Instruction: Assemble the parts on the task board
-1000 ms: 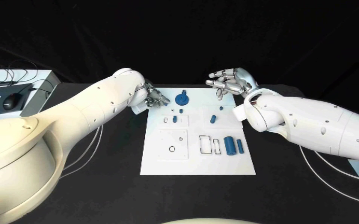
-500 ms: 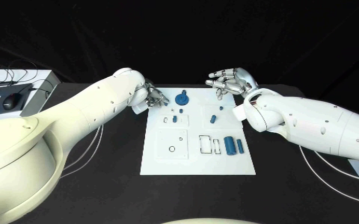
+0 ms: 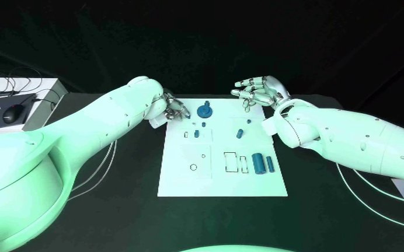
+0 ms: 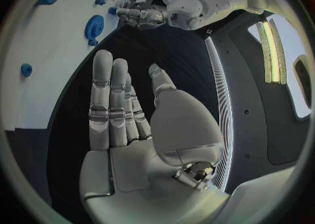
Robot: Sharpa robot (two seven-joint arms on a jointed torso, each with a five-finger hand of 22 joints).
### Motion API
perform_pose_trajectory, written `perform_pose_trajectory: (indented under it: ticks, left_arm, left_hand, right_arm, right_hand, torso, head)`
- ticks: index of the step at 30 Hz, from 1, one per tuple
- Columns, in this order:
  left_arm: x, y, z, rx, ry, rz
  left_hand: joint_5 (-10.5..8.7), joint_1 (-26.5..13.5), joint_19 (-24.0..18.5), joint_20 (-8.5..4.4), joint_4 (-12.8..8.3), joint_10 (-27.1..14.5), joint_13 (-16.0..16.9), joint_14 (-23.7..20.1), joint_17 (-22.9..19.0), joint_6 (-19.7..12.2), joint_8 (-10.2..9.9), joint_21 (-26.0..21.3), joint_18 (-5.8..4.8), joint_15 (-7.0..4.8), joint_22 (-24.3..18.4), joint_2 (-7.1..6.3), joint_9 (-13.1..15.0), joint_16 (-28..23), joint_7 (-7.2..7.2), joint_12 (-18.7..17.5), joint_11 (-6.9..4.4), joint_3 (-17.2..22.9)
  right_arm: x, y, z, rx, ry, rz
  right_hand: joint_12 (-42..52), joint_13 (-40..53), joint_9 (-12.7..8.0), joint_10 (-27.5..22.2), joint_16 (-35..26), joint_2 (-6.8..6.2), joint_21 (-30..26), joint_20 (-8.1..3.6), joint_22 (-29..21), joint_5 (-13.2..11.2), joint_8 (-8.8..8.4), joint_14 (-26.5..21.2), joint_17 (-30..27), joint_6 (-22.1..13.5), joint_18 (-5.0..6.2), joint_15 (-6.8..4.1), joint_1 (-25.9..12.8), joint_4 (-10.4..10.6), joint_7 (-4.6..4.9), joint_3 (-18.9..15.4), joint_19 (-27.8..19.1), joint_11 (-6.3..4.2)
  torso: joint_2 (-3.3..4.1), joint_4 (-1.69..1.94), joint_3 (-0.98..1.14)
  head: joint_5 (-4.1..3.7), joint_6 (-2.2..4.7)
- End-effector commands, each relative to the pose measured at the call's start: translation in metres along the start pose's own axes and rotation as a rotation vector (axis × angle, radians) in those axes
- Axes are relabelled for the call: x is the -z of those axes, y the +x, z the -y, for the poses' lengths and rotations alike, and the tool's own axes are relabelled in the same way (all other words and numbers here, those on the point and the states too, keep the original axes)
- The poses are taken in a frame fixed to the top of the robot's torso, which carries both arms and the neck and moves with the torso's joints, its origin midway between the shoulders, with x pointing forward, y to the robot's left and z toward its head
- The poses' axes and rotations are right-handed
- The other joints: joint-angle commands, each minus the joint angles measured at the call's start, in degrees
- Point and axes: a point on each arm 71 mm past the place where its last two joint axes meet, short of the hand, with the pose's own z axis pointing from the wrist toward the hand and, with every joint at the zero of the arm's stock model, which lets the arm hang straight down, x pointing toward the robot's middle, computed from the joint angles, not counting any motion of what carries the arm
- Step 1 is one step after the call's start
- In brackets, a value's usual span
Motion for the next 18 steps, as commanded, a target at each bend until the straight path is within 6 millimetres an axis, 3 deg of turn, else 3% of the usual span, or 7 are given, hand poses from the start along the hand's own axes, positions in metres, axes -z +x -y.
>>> perform_pose_trajectory:
  ticks: [1, 2, 6, 15, 18]
  left_arm:
    - [0.0, 0.002, 0.005, 0.013, 0.028, 0.001]
    - [0.0, 0.002, 0.005, 0.016, 0.029, 0.002]
    - [0.001, 0.002, 0.006, 0.036, 0.034, 0.003]
    - [0.009, 0.004, 0.004, 0.049, 0.035, -0.003]
    - [0.014, 0.004, 0.002, 0.049, 0.039, -0.001]
  left_hand:
    - [1.32, -0.44, 0.0, -0.52, -4.29, 0.38, 0.1, 0.18, 0.24, -0.24, 0.28, 0.41, -1.11, -0.31, 0.14, -0.22, 10.9, 0.31, -0.1, -0.38, 0.04, 4.69]
    - [2.3, -1.32, 0.13, -0.85, -4.85, 0.82, 0.29, 0.43, 0.57, -0.25, 0.2, 0.63, -1.4, -0.45, 0.3, -0.45, 12.8, 0.29, -0.15, -0.78, -0.08, 5.73]
    - [5.24, -2.31, 0.54, -1.14, -5.75, 1.58, 0.64, 1.06, 1.92, 0.71, -0.28, 1.08, -1.58, -0.67, 0.57, -0.93, 13.72, 0.76, -0.3, -0.79, -0.34, 6.54]
    - [9.36, -4.74, 1.71, -1.92, -7.78, 2.99, 1.48, 2.69, 4.69, 2.6, -1.37, 2.56, -2.32, -1.17, 1.44, -1.2, 15.2, 1.01, -0.8, -0.69, -0.91, 7.69]
    - [12.19, -5.45, 2.4, -2.23, -8.44, 3.6, 1.62, 3.55, 5.87, 3.31, -1.4, 3.52, -2.62, -1.41, 2.02, -1.64, 15.53, 1.39, -1.0, -0.64, -1.17, 8.1]
  right_arm:
    - [0.0, 0.001, -0.001, -0.003, -0.01, -0.01]
    - [0.0, 0.001, -0.001, -0.003, -0.01, -0.01]
    - [0.0, 0.0, -0.001, -0.003, -0.009, -0.009]
    - [0.001, -0.003, 0.0, 0.001, -0.005, -0.004]
    - [0.001, -0.005, 0.001, 0.003, -0.003, -0.001]
  right_hand:
    - [-0.04, -0.07, -0.02, -0.08, 0.28, 0.41, 0.36, -0.02, 0.05, 0.26, -0.34, -0.26, 0.05, 0.08, 0.62, 0.02, -0.3, -0.37, 0.39, -0.02, -0.41, -0.36]
    - [-0.04, -0.07, -0.02, -0.08, 0.28, 0.41, 0.36, -0.02, 0.05, 0.26, -0.34, -0.26, 0.05, 0.08, 0.62, 0.02, -0.3, -0.37, 0.39, -0.02, -0.41, -0.36]
    - [-0.03, -0.06, -0.02, -0.1, 0.29, 0.38, 0.35, -0.01, 0.07, 0.26, -0.35, -0.26, 0.06, 0.07, 0.62, 0.02, -0.34, -0.31, 0.4, -0.09, -0.43, -0.35]
    - [-0.03, -0.06, -0.02, -0.1, 0.29, 0.38, 0.35, -0.01, 0.07, 0.26, -0.35, -0.26, 0.06, 0.07, 0.62, 0.02, -0.34, -0.31, 0.4, -0.09, -0.43, -0.35]
    - [-0.03, -0.06, -0.02, -0.1, 0.29, 0.38, 0.35, -0.01, 0.07, 0.26, -0.35, -0.26, 0.06, 0.07, 0.62, 0.02, -0.34, -0.31, 0.4, -0.09, -0.43, -0.35]
  torso:
    - [-0.03, -0.01, 0.01]
    - [-0.04, -0.01, 0.01]
    - [-0.11, 0.09, 0.0]
    - [-0.76, 0.54, 0.14]
    - [-1.05, 0.71, 0.19]
  head:
    - [0.1, -0.04]
    - [0.12, -0.05]
    - [0.13, -0.16]
    - [0.06, -0.62]
    - [-0.05, -0.9]
